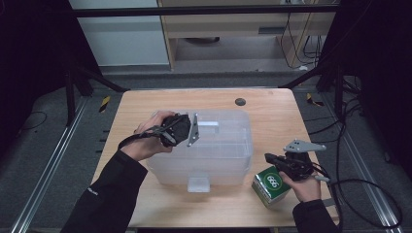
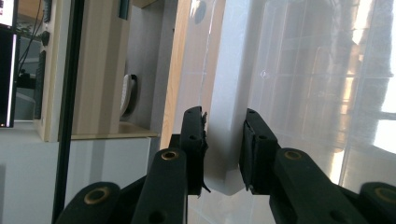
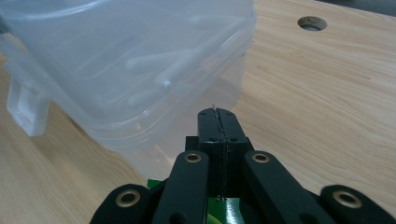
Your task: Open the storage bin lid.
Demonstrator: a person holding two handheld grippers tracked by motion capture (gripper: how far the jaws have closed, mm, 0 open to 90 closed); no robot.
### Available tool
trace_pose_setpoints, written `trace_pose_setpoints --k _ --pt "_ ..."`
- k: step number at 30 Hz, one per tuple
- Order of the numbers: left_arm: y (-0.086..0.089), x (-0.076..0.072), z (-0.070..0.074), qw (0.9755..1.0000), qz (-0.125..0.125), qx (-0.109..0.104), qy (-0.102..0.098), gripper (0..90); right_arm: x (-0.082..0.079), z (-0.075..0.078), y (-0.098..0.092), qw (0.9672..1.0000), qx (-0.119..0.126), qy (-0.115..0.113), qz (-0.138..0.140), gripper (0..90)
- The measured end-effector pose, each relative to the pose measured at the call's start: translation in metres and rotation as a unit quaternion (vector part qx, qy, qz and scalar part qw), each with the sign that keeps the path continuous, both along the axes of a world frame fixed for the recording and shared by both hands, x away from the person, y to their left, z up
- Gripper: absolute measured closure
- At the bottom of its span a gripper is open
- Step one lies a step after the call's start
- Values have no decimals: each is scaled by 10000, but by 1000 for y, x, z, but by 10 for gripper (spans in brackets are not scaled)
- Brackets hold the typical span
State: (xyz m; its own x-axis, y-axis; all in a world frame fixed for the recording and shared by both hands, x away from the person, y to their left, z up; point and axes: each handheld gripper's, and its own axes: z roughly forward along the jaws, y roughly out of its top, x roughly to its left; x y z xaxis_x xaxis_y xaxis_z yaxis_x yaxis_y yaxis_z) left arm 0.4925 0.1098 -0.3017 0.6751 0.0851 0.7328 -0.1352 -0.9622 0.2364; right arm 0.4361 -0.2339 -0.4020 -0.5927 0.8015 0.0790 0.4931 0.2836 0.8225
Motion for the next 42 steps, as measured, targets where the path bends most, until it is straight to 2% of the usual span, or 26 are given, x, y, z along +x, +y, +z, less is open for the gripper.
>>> trace_pose_setpoints --k 4,14,17,21,24,42 --pt "-2 2 3 10000 56 2 5 724 -1 0 3 10000 50 3 45 900" --pt "-1 11 10 9997 189 -163 7 716 -1 -3 7 9998 111 55 152 900" --pt "-1 13 12 9997 218 -137 -10 714 -1 -3 8 9998 120 54 179 900" --pt "0 17 13 9993 242 -287 10 710 -2 -3 9 9997 164 65 191 900" --pt "0 19 14 9991 269 -315 9 707 -2 -4 10 9996 181 37 213 900" --pt "-2 35 21 9978 469 -452 -91 699 -3 -5 13 9991 323 36 287 900"
